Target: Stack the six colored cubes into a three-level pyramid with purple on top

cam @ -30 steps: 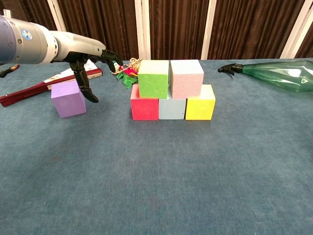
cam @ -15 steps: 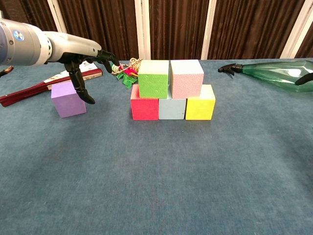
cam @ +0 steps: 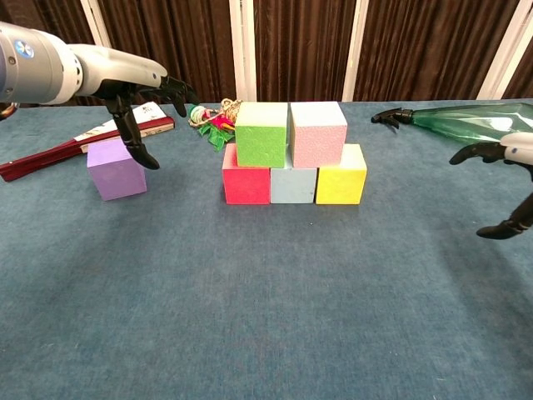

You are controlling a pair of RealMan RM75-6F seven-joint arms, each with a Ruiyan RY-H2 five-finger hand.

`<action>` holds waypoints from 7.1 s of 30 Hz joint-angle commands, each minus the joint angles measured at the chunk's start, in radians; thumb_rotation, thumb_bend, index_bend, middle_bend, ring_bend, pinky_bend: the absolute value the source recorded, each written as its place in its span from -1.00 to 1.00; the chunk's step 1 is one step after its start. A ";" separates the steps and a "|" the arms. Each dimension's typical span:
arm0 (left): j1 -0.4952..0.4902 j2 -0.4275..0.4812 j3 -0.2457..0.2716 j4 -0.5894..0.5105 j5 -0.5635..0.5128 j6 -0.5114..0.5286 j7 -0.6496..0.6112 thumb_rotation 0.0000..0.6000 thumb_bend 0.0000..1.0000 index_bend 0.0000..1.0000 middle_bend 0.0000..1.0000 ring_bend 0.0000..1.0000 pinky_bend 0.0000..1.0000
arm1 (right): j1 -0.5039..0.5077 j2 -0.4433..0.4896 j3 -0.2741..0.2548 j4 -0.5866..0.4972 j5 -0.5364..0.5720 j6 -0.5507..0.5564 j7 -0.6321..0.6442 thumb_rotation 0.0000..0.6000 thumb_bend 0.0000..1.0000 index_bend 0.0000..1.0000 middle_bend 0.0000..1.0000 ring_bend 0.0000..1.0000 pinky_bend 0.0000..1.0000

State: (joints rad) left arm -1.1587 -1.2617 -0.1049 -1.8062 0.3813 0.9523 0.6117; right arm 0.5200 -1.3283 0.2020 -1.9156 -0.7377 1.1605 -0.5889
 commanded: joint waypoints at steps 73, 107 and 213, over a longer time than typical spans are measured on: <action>0.016 -0.050 -0.013 0.026 0.037 -0.010 -0.041 1.00 -0.58 -0.88 -0.75 -1.00 -1.00 | 0.325 -0.159 0.095 0.035 0.321 0.074 -0.102 1.00 -0.50 -0.72 -0.90 -0.90 -1.00; -0.003 -0.112 -0.022 0.070 0.013 -0.013 -0.018 1.00 -0.58 -0.86 -0.74 -1.00 -1.00 | 0.348 -0.160 0.085 0.040 0.331 0.075 -0.085 1.00 -0.50 -0.72 -0.90 -0.90 -1.00; 0.114 0.164 -0.046 -0.093 0.174 0.005 -0.138 1.00 -0.59 -0.86 -0.90 -1.00 -1.00 | 0.238 0.015 0.046 0.015 0.256 0.112 0.054 1.00 -0.50 -0.72 -0.90 -0.90 -1.00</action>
State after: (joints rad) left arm -1.0623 -1.1166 -0.1544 -1.8885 0.5340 0.9636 0.4919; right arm 0.7799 -1.3324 0.2571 -1.8945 -0.4592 1.2682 -0.5555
